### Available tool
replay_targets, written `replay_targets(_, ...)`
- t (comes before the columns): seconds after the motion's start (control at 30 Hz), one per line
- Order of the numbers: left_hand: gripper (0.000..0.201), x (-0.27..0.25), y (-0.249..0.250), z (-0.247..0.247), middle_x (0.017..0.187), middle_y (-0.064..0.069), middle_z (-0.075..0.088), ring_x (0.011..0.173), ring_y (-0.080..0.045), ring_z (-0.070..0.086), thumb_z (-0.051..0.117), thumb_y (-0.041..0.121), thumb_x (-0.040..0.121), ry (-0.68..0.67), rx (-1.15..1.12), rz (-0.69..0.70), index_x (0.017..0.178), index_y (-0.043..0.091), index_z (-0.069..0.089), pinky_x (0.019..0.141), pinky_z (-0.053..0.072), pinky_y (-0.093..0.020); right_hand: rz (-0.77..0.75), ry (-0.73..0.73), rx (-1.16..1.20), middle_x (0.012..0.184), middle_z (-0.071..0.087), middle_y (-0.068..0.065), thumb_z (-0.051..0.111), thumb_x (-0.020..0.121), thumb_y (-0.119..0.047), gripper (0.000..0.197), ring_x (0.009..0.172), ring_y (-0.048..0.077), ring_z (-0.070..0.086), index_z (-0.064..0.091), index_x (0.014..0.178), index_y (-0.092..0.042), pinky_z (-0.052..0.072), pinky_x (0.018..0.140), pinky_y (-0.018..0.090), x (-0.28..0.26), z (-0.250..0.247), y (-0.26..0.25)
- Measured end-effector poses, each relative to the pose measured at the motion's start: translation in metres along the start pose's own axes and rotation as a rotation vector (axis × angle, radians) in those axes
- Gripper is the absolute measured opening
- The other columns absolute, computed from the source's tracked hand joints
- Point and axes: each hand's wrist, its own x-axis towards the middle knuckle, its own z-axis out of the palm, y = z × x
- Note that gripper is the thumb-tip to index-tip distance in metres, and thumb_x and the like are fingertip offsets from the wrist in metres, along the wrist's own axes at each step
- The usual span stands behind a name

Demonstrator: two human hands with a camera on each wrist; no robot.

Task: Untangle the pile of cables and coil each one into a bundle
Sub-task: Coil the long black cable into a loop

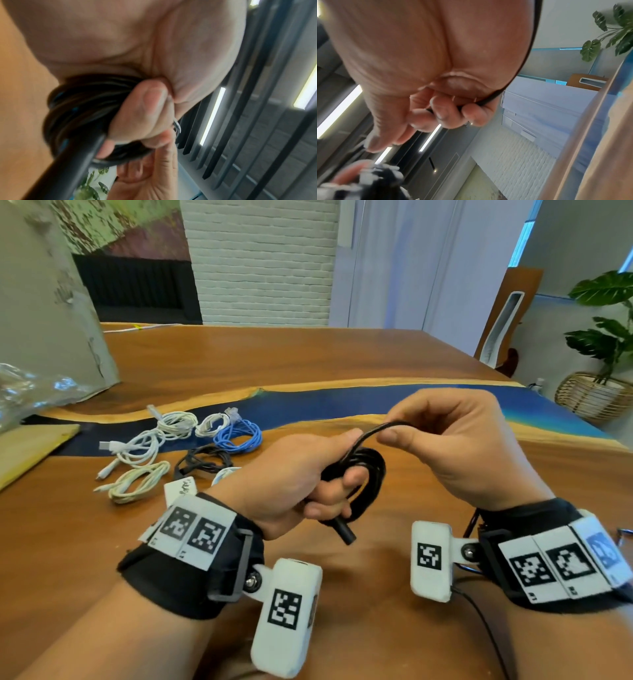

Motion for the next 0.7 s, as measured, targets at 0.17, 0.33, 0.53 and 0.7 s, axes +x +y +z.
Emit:
replay_targets(0.17, 0.061, -0.003, 0.004, 0.001, 0.052, 0.005, 0.024, 0.043, -0.017, 0.031, 0.024, 0.056, 0.104, -0.317, -0.488, 0.102, 0.079, 0.011, 0.056, 0.08, 0.048, -0.03, 0.152, -0.059, 0.072, 0.06, 0.064, 0.01, 0.068, 0.094, -0.013, 0.013, 0.052, 0.007, 0.049, 0.08, 0.093, -0.008, 0.04, 0.053, 0.02, 0.002, 0.012, 0.002)
replay_targets(0.33, 0.043, -0.002, 0.011, -0.007, 0.064, 0.004, 0.035, 0.063, -0.015, 0.049, 0.025, 0.04, 0.11, -0.065, -0.766, 0.408, 0.097, 0.009, 0.053, 0.099, 0.04, -0.031, 0.325, -0.484, -0.432, 0.063, 0.067, -0.012, 0.057, 0.104, -0.024, 0.033, 0.059, 0.003, 0.056, 0.073, 0.083, -0.045, 0.044, 0.065, 0.027, 0.001, 0.024, -0.003)
replay_targets(0.53, 0.022, 0.009, 0.016, -0.018, 0.067, 0.001, 0.05, 0.069, -0.019, 0.063, 0.035, 0.022, 0.111, 0.58, -0.466, 0.529, 0.101, 0.009, 0.05, 0.096, 0.051, -0.041, 0.382, -0.523, -0.331, 0.062, 0.065, -0.002, 0.058, 0.104, -0.021, 0.021, 0.05, 0.003, 0.054, 0.075, 0.111, -0.031, 0.046, 0.059, 0.014, -0.006, 0.02, -0.021)
replay_targets(0.7, 0.038, 0.015, -0.005, -0.002, 0.073, 0.002, 0.068, 0.085, -0.024, 0.065, 0.043, 0.034, 0.107, 0.649, 0.368, 0.227, 0.078, 0.015, 0.059, 0.089, 0.05, -0.043, 0.258, -0.258, 0.051, 0.065, 0.064, 0.008, 0.058, 0.1, -0.004, 0.029, 0.034, 0.012, 0.04, 0.074, 0.116, -0.022, 0.036, 0.036, 0.022, -0.007, 0.006, -0.025)
